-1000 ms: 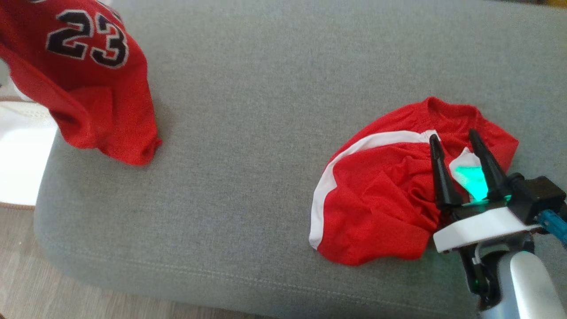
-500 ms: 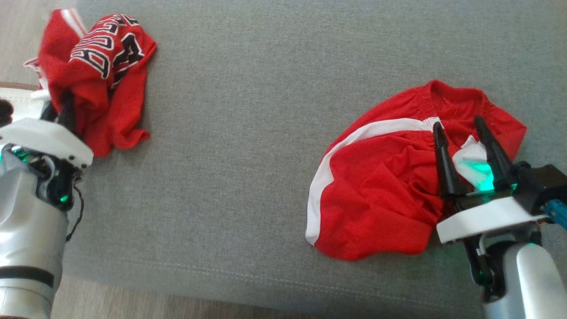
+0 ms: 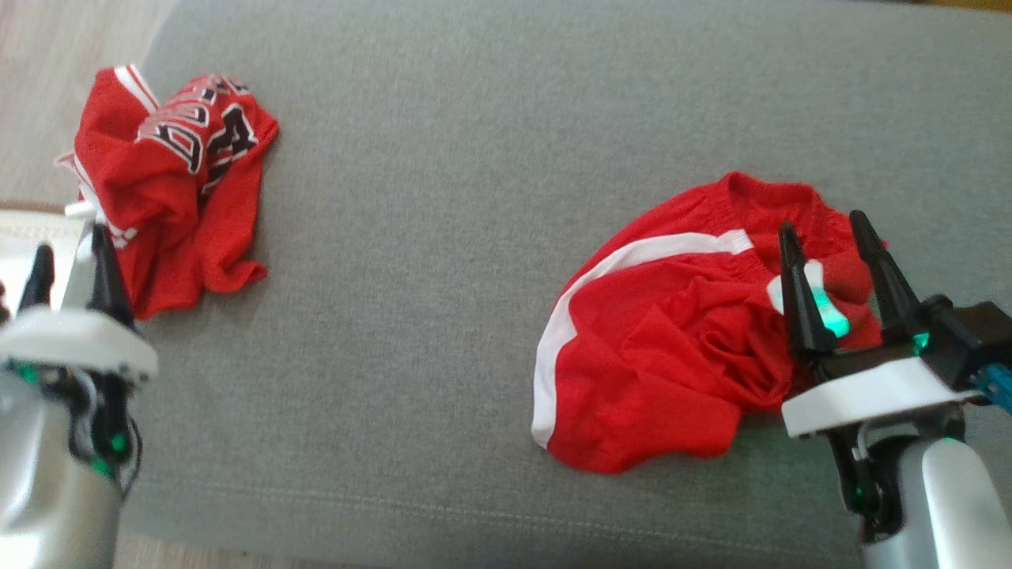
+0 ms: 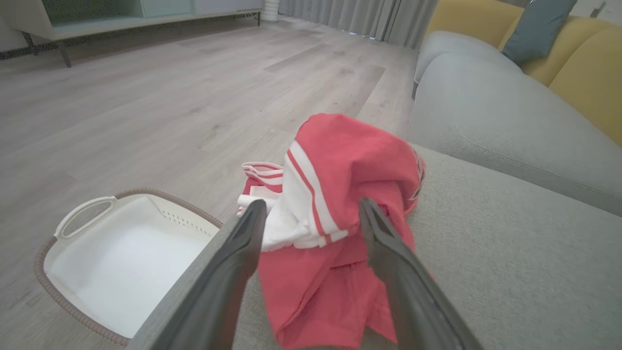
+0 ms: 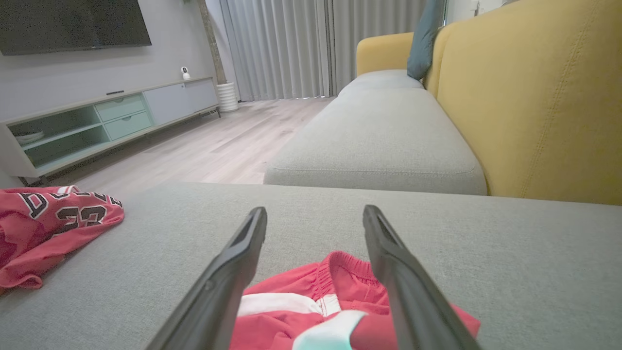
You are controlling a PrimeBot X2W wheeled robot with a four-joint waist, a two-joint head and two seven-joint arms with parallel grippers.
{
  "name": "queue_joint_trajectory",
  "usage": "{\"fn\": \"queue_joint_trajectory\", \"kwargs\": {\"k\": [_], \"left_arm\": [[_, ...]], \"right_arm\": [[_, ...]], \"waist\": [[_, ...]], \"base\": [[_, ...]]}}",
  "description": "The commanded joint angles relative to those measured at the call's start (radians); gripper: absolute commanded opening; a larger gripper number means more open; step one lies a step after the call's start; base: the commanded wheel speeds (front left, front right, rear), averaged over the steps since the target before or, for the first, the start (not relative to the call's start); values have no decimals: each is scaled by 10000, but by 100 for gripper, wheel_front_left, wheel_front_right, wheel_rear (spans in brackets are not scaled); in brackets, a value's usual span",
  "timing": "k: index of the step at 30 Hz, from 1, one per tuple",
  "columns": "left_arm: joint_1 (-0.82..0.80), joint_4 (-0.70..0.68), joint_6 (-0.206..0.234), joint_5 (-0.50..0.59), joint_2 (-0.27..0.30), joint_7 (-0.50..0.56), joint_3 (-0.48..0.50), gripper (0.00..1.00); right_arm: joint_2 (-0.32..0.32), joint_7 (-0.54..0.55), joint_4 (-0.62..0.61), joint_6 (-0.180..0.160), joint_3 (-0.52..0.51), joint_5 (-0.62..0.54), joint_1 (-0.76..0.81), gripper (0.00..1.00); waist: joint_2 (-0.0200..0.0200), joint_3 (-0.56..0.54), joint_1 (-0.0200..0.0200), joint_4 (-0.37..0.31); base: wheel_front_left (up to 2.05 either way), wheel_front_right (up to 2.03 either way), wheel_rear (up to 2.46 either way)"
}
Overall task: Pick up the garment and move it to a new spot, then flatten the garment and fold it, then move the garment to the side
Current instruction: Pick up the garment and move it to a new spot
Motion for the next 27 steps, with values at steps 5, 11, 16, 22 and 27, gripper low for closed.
{"fn": "queue_joint_trajectory", "kwargs": {"k": [5, 11, 16, 22, 27], "left_arm": [[1950, -3527, 923, 1021, -65, -122, 908, 100], [3353, -6333, 1468, 1975, -447, -120, 379, 100], [3739, -7602, 1572, 2462, -521, 221, -315, 100], [3910, -8028, 1572, 2825, -570, 552, -951, 100], [4121, -7939, 1627, 2859, -587, 640, -1105, 100]], "right_arm": [[-45, -174, -296, -7, -2, 139, 232, 100], [-45, -240, -153, -7, -164, 213, 382, 100], [-45, -283, -13, -7, -212, 208, 472, 100], [-45, -348, 234, -7, -130, 238, 634, 100], [-45, -371, 339, -7, -91, 280, 852, 100]], "waist": [[0, -589, 0, -228], [0, -881, 0, -529], [0, -998, 0, -938], [0, -1220, 0, -1558], [0, -1443, 0, -1886]], "base": [[0, 0, 0], [0, 0, 0], [0, 0, 0], [0, 0, 0], [0, 0, 0]]}}
